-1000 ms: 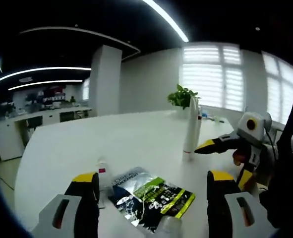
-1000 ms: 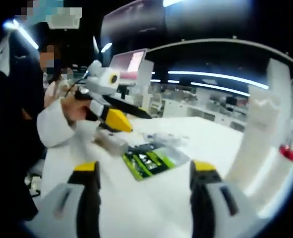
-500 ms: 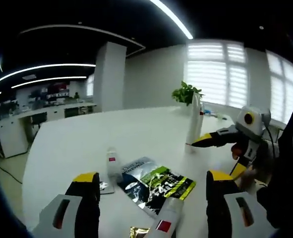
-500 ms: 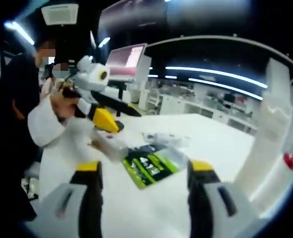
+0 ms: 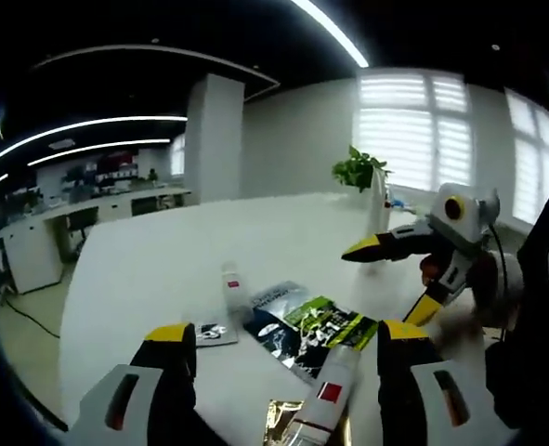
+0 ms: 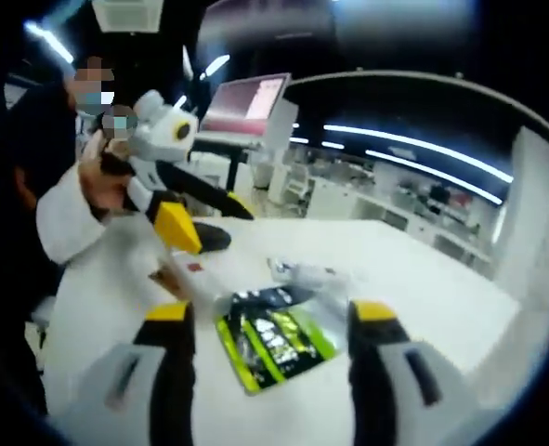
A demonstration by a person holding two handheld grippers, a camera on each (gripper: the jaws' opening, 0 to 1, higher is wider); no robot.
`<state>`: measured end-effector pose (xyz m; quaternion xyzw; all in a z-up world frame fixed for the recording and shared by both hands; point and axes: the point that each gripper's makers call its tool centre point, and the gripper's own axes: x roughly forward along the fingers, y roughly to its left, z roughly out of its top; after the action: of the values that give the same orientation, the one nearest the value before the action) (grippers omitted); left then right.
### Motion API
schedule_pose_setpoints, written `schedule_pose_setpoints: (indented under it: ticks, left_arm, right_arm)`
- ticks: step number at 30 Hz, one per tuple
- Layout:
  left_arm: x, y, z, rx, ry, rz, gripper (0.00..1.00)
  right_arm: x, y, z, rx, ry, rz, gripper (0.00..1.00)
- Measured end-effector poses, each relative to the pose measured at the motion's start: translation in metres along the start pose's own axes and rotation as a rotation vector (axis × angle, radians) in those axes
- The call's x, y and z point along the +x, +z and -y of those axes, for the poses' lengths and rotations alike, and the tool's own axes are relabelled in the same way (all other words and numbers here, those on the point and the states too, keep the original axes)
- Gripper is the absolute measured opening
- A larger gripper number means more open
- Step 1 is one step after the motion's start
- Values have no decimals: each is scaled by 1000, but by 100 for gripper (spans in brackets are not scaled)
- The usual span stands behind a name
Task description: Arrange the skincare products in the storage area until every visible bottle or jar stands upright without overlapping.
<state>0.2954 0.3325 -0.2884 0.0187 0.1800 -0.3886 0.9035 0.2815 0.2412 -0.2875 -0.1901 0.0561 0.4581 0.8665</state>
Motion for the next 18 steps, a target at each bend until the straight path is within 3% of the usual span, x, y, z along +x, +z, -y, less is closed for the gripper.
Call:
schedule_pose_setpoints:
  ticks: [4,12,16,18]
  left_arm:
    - [-2,-7,-5,-3,24,-35,81]
    - [-9,-2,-6,-39,4,16,81]
    - [-9,-2,-2,-34,-5,17,81]
    - [-9,-1,-1,-35,-9,23,81]
  right_arm:
    - [8,6,-10,-18,60,30,67]
    - [22,3,-28,-88,177,21,65]
    - [28,-7,-35,-45,233,25,65]
    - [29,-5,-43,-23,279,68,66]
